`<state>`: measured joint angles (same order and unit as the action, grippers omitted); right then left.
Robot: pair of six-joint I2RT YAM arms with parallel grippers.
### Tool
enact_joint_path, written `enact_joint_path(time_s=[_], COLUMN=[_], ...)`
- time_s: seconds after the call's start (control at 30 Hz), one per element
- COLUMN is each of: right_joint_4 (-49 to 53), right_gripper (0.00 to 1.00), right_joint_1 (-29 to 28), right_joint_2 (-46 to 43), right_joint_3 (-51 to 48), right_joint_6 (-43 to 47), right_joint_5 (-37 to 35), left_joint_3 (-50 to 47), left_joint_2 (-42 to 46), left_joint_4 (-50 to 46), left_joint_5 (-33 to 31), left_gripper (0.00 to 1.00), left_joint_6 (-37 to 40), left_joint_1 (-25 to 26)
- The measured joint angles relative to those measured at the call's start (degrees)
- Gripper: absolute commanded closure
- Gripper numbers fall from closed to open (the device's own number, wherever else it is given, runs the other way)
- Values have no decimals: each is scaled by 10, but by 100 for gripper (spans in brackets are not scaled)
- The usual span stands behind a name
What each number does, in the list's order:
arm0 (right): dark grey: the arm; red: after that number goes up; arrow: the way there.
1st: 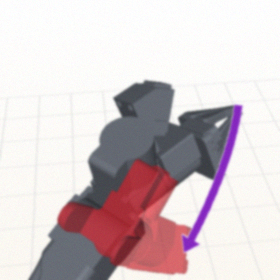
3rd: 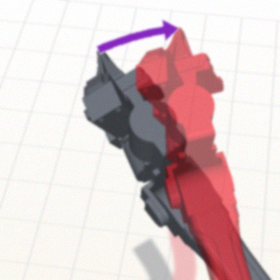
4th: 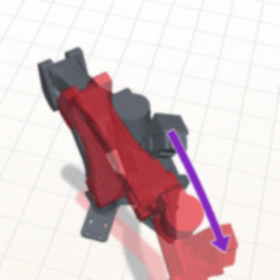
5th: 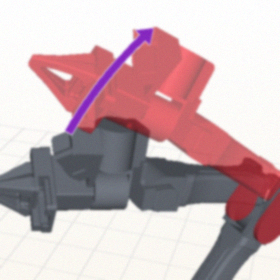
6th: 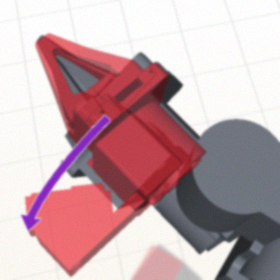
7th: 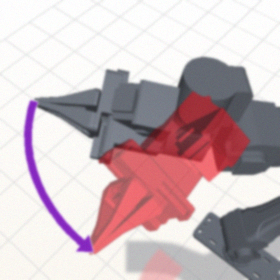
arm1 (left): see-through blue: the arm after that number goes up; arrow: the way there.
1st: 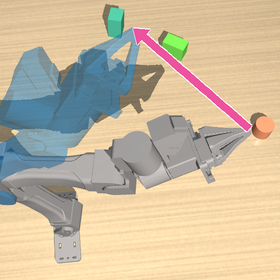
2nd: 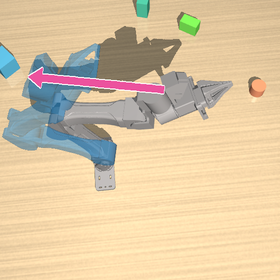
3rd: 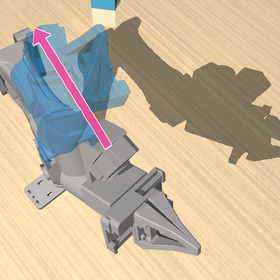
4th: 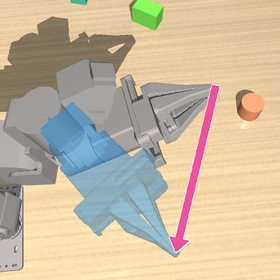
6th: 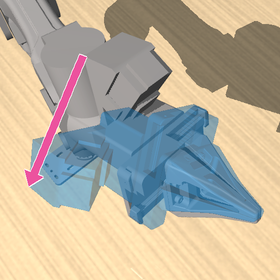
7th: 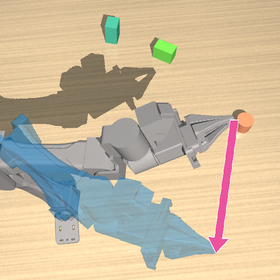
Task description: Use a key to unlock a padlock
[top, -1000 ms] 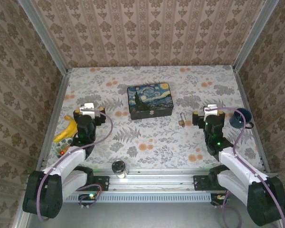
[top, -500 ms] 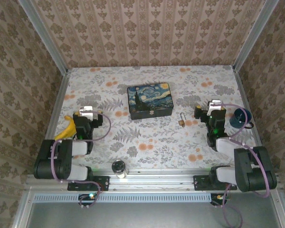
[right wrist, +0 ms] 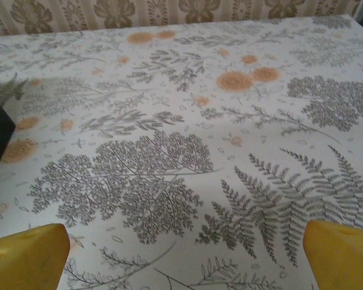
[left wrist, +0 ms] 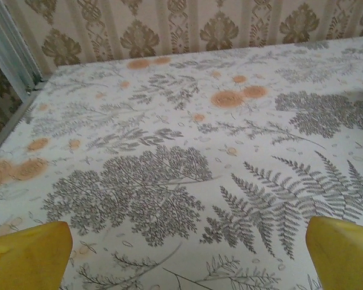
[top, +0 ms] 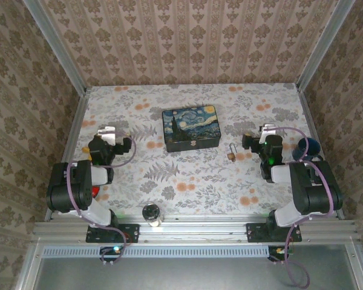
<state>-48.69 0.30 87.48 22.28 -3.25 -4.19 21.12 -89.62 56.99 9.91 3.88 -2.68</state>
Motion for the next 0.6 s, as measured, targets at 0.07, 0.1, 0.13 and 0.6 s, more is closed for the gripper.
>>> enact_joint_path(time_s=[0.07, 0.1, 0.13, 0.6], right_joint_4=[0, 0, 1, 1], right_gripper=[0, 0, 0, 0], right_joint_1=[0, 0, 0, -2], right_joint_2=[0, 0, 0, 0], right_joint_3=[1, 1, 1, 1], right_joint_6=[0, 0, 0, 0], right_joint_5=[2, 2, 2, 2], left_joint_3=[0, 0, 0, 0], left_joint_2=[0, 0, 0, 0], left_joint_4=[-9, -12, -14, -17], left_joint_5=[4, 5, 7, 8], left_gripper=[0, 0, 0, 0], left_joint_6=[0, 0, 0, 1], left_joint_1=[0, 0, 0, 8])
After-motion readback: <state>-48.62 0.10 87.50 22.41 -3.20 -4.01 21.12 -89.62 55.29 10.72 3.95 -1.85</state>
